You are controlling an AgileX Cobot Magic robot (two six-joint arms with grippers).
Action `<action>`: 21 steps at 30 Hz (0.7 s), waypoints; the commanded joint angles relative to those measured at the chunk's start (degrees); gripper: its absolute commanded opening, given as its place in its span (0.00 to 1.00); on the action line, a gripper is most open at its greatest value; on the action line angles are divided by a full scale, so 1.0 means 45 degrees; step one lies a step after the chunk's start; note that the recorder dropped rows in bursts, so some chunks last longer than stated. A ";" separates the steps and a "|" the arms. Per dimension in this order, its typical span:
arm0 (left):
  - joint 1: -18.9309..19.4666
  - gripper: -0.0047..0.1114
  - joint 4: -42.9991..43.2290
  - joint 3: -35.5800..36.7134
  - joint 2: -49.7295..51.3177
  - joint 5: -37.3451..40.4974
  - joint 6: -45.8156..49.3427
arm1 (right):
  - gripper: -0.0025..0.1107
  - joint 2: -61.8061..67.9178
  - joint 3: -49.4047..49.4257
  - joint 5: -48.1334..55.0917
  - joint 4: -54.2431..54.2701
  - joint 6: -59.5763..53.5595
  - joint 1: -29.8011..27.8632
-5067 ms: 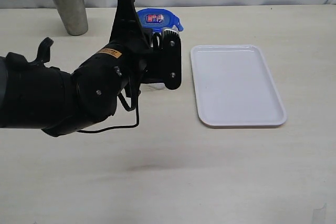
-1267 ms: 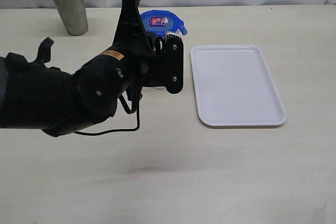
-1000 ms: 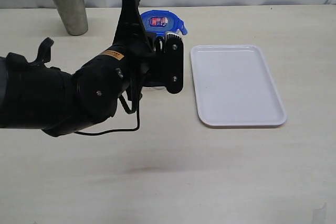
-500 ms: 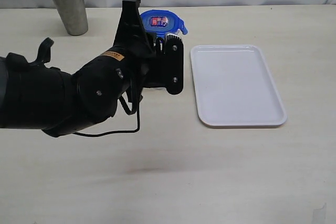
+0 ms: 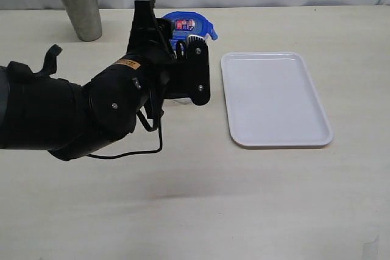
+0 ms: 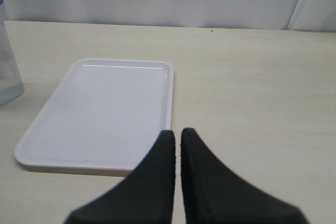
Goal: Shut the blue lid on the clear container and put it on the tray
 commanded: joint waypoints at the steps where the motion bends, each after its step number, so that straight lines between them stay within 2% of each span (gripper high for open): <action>1: -0.0020 0.62 -0.0815 0.0005 -0.0111 -0.0809 0.0345 | 0.06 -0.0047 0.0027 -0.0115 0.0015 -0.0007 -0.0063; 8: -0.0020 0.62 -0.1861 0.0005 -0.0111 -0.1186 0.0396 | 0.06 -0.0047 0.0027 -0.0115 0.0015 -0.0007 -0.0063; 21: -0.0020 0.62 -0.2856 0.0005 -0.0111 -0.3872 0.0396 | 0.06 -0.0047 0.0027 -0.0115 0.0015 -0.0007 -0.0063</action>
